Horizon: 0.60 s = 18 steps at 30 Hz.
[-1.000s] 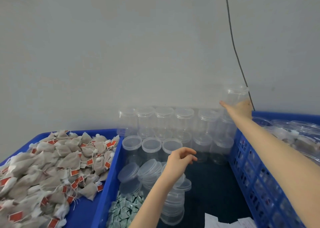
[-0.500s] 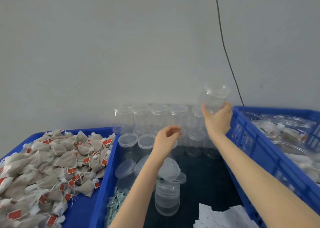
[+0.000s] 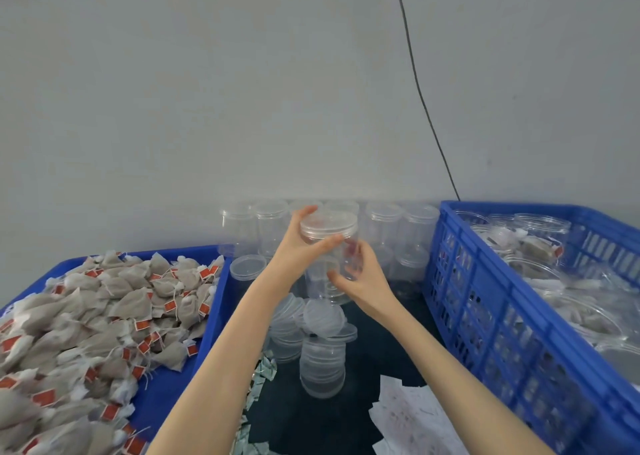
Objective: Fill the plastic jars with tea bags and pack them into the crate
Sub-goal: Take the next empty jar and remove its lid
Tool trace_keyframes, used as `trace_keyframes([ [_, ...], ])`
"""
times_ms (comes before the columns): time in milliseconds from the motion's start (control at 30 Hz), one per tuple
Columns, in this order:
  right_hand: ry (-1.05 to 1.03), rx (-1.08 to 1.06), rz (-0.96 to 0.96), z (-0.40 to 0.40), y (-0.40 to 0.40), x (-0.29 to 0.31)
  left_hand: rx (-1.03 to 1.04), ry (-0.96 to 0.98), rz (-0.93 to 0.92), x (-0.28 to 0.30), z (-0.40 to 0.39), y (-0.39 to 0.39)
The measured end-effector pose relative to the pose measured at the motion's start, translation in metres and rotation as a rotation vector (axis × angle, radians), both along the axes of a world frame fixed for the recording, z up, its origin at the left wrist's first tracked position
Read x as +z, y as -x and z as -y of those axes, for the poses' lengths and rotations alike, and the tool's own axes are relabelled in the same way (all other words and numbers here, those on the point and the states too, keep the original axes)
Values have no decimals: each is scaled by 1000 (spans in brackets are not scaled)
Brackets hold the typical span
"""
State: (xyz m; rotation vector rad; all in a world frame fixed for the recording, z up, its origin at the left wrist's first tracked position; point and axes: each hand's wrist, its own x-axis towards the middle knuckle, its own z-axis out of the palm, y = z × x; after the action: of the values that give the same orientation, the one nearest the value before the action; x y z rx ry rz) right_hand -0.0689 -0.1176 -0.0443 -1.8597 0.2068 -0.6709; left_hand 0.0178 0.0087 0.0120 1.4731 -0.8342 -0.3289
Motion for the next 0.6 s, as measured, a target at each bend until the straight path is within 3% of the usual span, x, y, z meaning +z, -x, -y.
trace_keyframes([
  [133,-179,96,38,-10,9,1,-81,-66,20,-9,-5,8],
  [367,-181,290,-154,-12,33,-11,-221,-272,93,-9,-27,8],
  [600,-217,112,-87,-17,35,-33,-59,-166,139,-29,-12,28],
])
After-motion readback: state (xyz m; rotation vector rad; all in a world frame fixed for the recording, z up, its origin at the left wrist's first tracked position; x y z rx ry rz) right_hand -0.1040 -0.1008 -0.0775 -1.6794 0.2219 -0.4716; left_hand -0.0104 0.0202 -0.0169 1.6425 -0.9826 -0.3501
